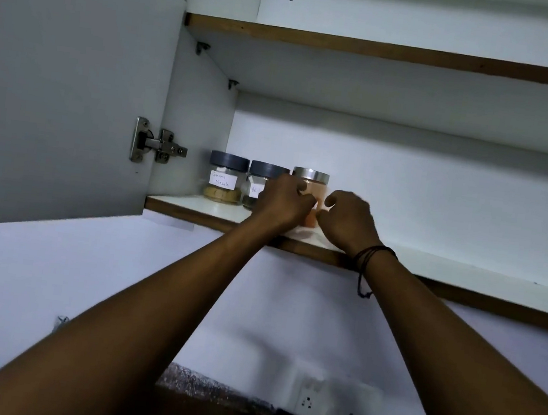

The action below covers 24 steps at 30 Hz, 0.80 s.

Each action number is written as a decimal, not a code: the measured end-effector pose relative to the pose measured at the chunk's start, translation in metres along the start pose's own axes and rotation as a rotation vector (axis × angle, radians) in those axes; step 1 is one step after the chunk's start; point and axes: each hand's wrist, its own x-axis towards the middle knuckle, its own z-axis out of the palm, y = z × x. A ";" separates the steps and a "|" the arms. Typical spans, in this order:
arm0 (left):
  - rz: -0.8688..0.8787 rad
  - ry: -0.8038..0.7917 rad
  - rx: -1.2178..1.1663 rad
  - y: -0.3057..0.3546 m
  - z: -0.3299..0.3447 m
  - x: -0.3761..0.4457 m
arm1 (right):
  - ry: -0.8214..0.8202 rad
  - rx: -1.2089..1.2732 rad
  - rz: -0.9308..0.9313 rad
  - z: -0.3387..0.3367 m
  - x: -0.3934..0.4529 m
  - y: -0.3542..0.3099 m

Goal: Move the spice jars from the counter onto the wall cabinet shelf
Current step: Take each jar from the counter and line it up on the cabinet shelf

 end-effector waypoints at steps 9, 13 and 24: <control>0.279 0.093 -0.110 0.012 -0.008 -0.139 | 0.160 -0.031 -0.014 -0.022 -0.132 0.000; 0.142 -0.026 -0.098 -0.013 0.022 -0.216 | 0.034 -0.036 0.083 0.002 -0.211 0.017; -0.063 -0.644 -0.145 -0.102 0.085 -0.500 | -0.616 -0.041 0.328 0.062 -0.503 0.080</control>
